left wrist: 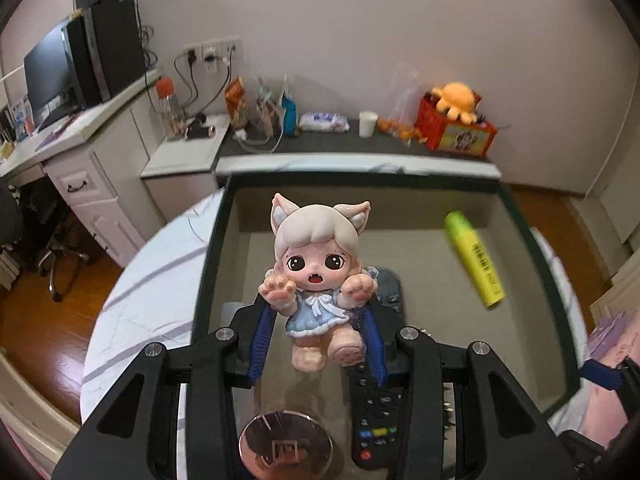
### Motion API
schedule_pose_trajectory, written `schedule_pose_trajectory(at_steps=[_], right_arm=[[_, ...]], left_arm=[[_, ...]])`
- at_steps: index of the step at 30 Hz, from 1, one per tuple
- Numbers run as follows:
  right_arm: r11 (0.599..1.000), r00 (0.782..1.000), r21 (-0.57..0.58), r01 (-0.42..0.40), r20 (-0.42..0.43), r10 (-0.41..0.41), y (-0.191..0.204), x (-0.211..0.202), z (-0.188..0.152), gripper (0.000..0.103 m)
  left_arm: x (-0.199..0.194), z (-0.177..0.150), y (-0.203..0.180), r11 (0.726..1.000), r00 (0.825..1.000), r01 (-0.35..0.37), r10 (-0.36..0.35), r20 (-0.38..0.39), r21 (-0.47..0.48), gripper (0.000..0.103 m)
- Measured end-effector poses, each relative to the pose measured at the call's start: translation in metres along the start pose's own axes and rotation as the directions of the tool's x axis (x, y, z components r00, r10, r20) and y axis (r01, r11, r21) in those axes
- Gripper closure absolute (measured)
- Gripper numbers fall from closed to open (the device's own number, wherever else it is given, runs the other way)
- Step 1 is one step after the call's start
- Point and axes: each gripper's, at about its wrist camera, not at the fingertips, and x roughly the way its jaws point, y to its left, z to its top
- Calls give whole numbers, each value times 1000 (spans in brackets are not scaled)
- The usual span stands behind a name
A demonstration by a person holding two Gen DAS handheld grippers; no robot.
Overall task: Organize rigid objects
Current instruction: 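Carry the doll into the box beside the jar and release it with the left gripper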
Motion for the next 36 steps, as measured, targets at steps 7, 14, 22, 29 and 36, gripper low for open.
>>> schedule_pose_trajectory(at_steps=[7,14,22,29,36], right_arm=[[1000,1000,-12,-18,-18,18,0,8,0,22],[1000,999,-22,-18,-27,17,3,11,-1,22],[1000,999,-20,-11,-31,11,5,6,-3,22],[1000,1000,1,17,-23,-17,5,-5,-11,22],[999,999,10,44,-30,-44,13,-13,-24,22]], left_arm=[[20,-8,2,999,996,-46,45,-73,-1,63],[28,-14,0,997,991,-69,70,-117,19,62],[-4,-14,3,999,996,-50,50,-69,-6,40],[-75,-44,10,999,999,-28,29,41,-17,11],[-109,-94,-1,1000,999,-17,17,34,-3,5]])
